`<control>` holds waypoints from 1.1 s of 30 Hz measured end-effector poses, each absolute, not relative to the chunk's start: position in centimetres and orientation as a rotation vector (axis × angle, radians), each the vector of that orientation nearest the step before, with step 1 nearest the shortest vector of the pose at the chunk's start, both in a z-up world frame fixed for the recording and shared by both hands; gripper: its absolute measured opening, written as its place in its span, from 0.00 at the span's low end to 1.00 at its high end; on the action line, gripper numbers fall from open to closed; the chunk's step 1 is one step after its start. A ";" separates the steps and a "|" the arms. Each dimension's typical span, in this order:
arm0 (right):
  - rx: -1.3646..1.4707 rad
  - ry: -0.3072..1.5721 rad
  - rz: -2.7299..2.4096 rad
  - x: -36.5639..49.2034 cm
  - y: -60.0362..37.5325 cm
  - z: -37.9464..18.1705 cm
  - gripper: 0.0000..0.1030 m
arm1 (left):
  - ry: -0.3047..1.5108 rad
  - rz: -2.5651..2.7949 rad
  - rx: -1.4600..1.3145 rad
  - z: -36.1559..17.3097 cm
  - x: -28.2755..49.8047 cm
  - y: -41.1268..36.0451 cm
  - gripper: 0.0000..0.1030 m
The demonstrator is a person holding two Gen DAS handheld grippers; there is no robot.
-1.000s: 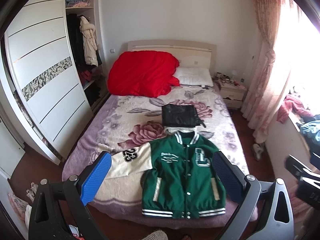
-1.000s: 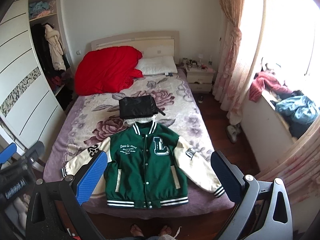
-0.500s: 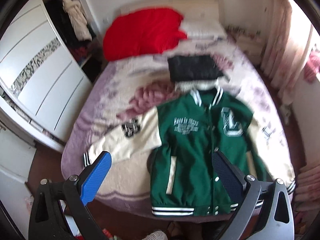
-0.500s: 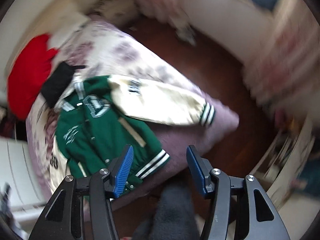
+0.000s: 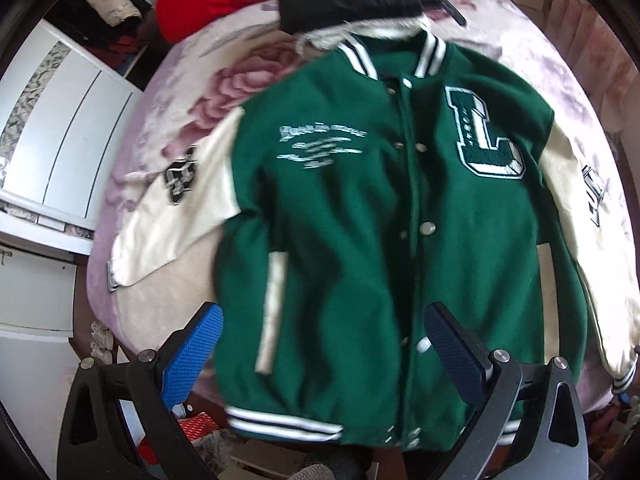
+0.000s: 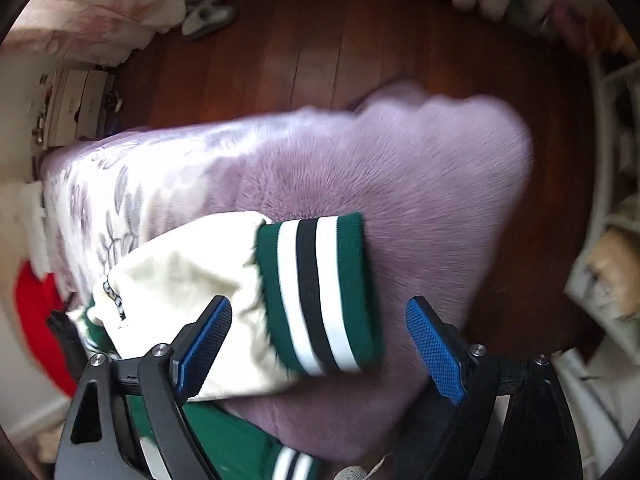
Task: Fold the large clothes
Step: 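Reach the right tool to the striped cuff of a cream sleeve and grasp it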
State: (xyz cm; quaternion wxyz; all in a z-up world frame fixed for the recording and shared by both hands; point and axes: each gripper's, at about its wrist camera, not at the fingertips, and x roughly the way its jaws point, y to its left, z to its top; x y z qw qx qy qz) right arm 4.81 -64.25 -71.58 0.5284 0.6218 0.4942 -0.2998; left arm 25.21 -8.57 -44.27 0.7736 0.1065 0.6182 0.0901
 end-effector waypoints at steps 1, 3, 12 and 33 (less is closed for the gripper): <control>1.516 1.189 -0.684 5.4 -64.2 -73.0 0.88 | 1.338 0.188 0.233 -44.9 25.7 -9.5 1.00; 1.480 1.256 -0.622 7.3 -63.6 -75.0 0.88 | 1.341 0.161 0.242 -46.0 26.7 -11.5 1.00; 1.251 1.056 -0.657 11.9 -67.6 -68.5 0.28 | 1.304 -0.016 0.250 -48.8 32.3 -21.6 1.00; 0.841 1.000 -0.571 34.2 -79.3 -58.9 0.23 | 1.375 -0.081 0.200 -60.7 46.4 -28.9 1.00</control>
